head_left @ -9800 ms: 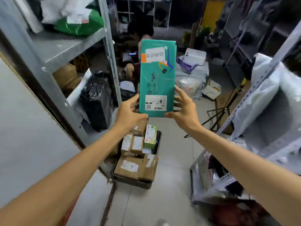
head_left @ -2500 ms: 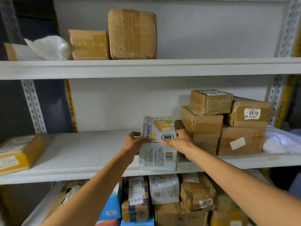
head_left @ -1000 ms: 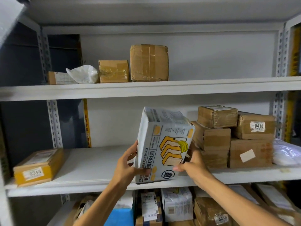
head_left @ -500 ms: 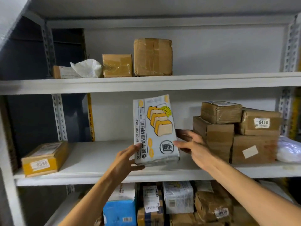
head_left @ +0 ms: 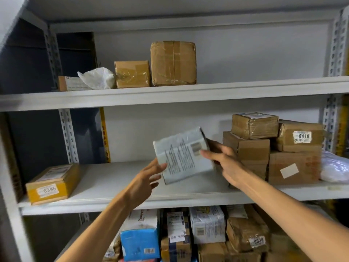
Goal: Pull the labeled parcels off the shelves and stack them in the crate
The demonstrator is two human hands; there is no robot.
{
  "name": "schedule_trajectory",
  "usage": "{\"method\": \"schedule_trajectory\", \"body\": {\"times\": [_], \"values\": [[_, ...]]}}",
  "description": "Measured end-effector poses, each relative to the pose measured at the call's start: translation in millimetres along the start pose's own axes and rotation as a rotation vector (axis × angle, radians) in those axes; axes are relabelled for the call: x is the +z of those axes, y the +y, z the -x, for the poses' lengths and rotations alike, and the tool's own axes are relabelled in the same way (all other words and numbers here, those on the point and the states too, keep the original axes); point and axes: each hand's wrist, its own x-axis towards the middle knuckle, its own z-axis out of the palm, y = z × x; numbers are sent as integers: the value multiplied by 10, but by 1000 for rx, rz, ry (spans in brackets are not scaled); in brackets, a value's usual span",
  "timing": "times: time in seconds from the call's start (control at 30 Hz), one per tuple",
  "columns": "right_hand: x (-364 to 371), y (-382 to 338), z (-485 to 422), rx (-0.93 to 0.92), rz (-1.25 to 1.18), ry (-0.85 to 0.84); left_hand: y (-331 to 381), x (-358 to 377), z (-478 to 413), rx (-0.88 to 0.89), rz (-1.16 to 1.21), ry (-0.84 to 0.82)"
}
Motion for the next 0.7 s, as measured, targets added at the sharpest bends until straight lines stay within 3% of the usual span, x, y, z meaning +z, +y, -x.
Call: {"method": "schedule_trajectory", "body": {"times": [0.23, 0.47, 0.57, 0.7], "values": [[151, -371, -66, -41, 26, 53, 496, 149, -65, 77, 92, 128], [112, -275, -107, 41, 145, 29, 432, -144, -60, 150, 32, 7], [178, -23, -121, 31, 282, 13, 329, -260, -42, 173, 126, 115], [438, 294, -256, -36, 353, 0, 200, -423, -59, 223, -15, 211]]}}
